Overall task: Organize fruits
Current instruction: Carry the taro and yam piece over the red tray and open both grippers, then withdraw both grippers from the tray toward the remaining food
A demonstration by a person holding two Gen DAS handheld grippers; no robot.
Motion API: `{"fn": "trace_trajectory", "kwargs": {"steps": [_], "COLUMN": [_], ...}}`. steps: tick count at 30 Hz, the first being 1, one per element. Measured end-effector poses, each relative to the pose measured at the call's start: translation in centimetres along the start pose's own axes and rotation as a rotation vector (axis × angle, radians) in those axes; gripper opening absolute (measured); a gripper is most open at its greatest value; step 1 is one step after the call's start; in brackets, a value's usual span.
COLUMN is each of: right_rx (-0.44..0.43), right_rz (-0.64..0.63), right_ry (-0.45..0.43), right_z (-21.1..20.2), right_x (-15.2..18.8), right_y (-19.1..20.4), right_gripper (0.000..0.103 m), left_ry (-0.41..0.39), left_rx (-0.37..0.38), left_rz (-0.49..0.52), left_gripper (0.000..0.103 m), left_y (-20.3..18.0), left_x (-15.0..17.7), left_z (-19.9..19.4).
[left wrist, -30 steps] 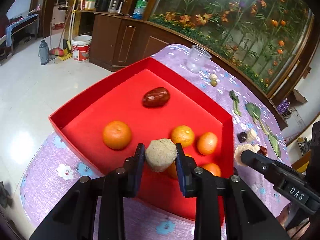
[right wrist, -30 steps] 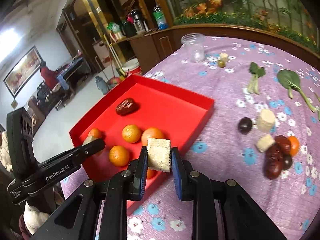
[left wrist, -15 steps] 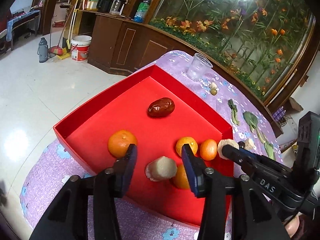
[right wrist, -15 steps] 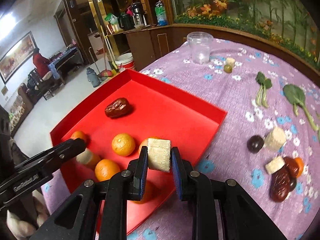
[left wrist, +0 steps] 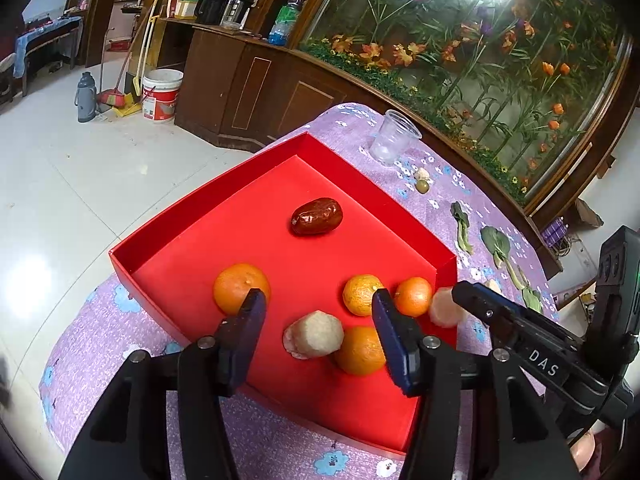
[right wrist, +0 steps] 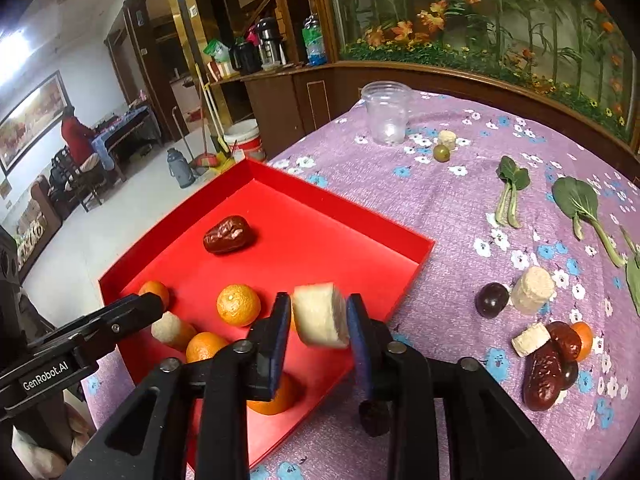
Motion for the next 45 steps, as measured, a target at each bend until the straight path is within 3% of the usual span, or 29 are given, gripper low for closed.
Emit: {"fn": "trace_trajectory", "kwargs": {"steps": [13,29,39,45], "right_rx": [0.005,0.076,0.11,0.108], "right_rz": [0.104,0.365,0.448,0.433], "right_ry": [-0.063,-0.073,-0.053,-0.043], "right_z": [-3.6,-9.3,-10.7,-10.6], "right_x": [0.9,9.0,12.9,13.2], "right_y": [-3.0,-13.0,-17.3,-18.4], "right_gripper": [0.048,0.052,0.052,0.052], "left_ry": [-0.015,0.008,0.05,0.106], "left_rx": [0.014,0.049,0.052,0.076], "left_rz": [0.032,0.148,0.25,0.315], "left_gripper": [0.061,0.061,0.062,0.062], "left_y": [-2.4,-8.0,-12.1,-15.2], "left_x": [0.6,3.2,5.4,7.0], "left_z": [-2.0,-3.4,-2.4,-0.5]}}
Point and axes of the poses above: each gripper's, at about its wrist camera, not at the fingertips, and z roughly the way its jaws point, y to its left, x to its underside, the point moved 4 cm from there along z, roughly the way its jaws point, and after that the axes turned 6 degrees about -z, right-handed, at the moved point
